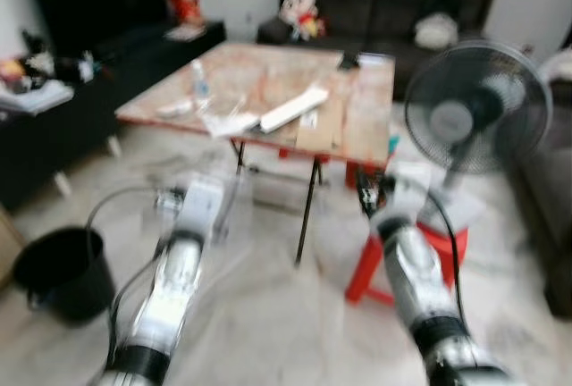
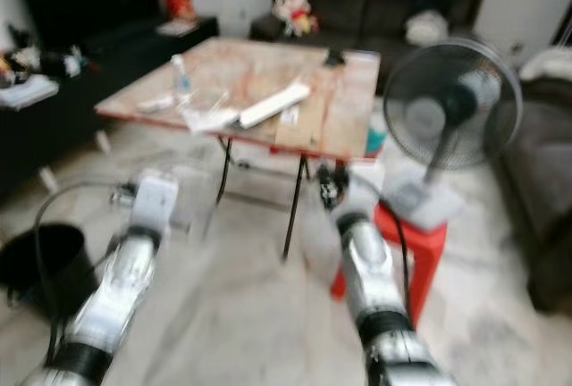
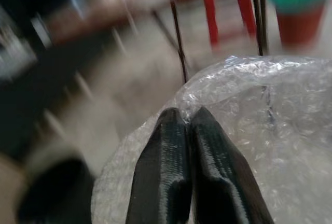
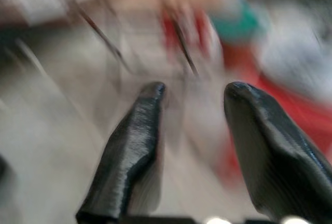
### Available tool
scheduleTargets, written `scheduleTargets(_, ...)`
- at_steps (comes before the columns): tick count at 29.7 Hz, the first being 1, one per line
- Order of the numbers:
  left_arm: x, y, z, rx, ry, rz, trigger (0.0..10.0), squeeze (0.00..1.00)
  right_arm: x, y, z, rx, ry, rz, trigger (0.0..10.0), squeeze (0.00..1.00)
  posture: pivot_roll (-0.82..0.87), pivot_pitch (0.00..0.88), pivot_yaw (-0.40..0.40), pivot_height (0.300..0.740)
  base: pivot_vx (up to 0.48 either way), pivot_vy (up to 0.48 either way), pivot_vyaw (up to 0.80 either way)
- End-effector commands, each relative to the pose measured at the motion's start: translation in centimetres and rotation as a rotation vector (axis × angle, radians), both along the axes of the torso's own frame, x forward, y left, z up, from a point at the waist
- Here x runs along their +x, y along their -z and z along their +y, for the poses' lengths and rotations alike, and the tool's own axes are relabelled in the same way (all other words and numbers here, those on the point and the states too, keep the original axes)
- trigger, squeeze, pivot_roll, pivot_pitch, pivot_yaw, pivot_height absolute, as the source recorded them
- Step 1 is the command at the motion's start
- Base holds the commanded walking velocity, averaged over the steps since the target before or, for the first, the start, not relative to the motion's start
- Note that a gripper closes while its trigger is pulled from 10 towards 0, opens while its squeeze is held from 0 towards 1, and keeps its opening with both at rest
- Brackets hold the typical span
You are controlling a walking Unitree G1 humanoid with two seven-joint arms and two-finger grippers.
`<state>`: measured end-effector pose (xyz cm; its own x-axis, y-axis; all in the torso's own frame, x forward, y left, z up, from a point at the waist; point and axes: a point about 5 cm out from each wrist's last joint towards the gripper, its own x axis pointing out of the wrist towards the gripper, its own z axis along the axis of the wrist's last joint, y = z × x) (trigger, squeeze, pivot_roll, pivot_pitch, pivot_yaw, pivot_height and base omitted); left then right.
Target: Picking trash to rubbish bin
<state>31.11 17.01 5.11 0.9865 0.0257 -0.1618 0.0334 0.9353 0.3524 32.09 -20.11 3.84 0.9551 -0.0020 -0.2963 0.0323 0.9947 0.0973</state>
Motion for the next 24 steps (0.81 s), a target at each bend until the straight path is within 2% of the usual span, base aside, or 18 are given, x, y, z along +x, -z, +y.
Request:
scheduleTargets(1,-0.5,1.3,1.0,-0.024,-0.039,0.067,10.0,0.0,-0.2,0.6,0.1,-0.003,0.002,0.049,10.0,0.0,-0.03,0.019,-0.043,0.74,0.0,0.0,0.0)
scheduleTargets(2,-2.0,3.6,1.9,-0.062,-0.095,0.175,10.0,0.0,-1.8,2.3,-1.3,-0.018,0.038,0.142,10.0,0.0,-0.03,0.017,-0.043,0.74,0.0,0.0,0.0)
scheduleTargets(3,-2.0,3.6,1.9,-0.062,-0.095,0.175,10.0,0.0,-1.8,2.3,-1.3,-0.018,0.038,0.142,10.0,0.0,-0.03,0.017,-0.043,0.74,0.0,0.0,0.0)
scheduleTargets(4,-3.6,5.5,2.6,-0.092,-0.142,0.266,10.0,0.0,-3.5,3.9,-2.5,-0.002,0.091,0.227,10.0,0.0,-0.04,0.015,-0.045,0.74,0.0,0.0,0.0)
scheduleTargets(7,-5.2,7.2,3.1,-0.09,-0.172,0.347,10.0,0.0,-5.4,5.5,-3.5,-0.004,0.138,0.311,10.0,0.0,-0.04,0.013,-0.046,0.74,0.0,0.0,0.0)
scheduleTargets(8,-6.2,8.2,3.3,-0.082,-0.182,0.398,10.0,0.0,-6.3,6.3,-3.7,0.001,0.148,0.351,10.0,0.0,-0.03,0.013,-0.047,0.74,0.0,0.0,0.0)
scheduleTargets(9,-6.2,8.2,3.3,-0.082,-0.182,0.398,10.0,0.0,-6.3,6.3,-3.7,0.001,0.148,0.351,10.0,0.0,-0.03,0.013,-0.047,0.74,0.0,0.0,0.0)
scheduleTargets(10,-8.3,10.0,3.5,-0.076,-0.203,0.504,10.0,0.0,-8.1,7.7,-3.6,0.015,0.157,0.428,10.0,0.0,-0.03,0.013,-0.047,0.74,0.0,0.0,0.0)
scheduleTargets(11,-9.6,11.0,3.5,-0.081,-0.215,0.567,10.0,0.0,-9.1,8.6,-3.4,0.023,0.162,0.474,10.0,0.0,-0.04,0.006,-0.046,0.74,0.0,0.0,0.0)
scheduleTargets(13,-11.7,12.4,3.5,-0.096,-0.238,0.656,10.0,0.0,-10.8,9.8,-3.1,0.027,0.167,0.541,10.0,0.0,-0.04,0.0,-0.046,0.74,0.0,0.0,0.0)
scheduleTargets(16,-14.0,13.6,3.4,-0.124,-0.283,0.744,10.0,0.0,-12.5,11.0,-2.4,0.016,0.148,0.614,10.0,0.0,-0.04,0.0,-0.045,0.74,0.0,0.0,0.0)
scheduleTargets(19,-14.7,14.0,3.4,-0.137,-0.303,0.772,10.0,0.0,-13.0,11.3,-2.0,0.007,0.125,0.633,10.0,0.0,-0.04,0.0,-0.046,0.74,0.0,0.0,0.0)
scheduleTargets(24,-14.7,14.1,3.0,-0.156,-0.313,0.763,10.0,0.0,-13.7,11.8,-1.6,0.0,0.122,0.668,10.0,0.0,-0.03,0.0,-0.052,0.74,0.0,0.0,0.0)
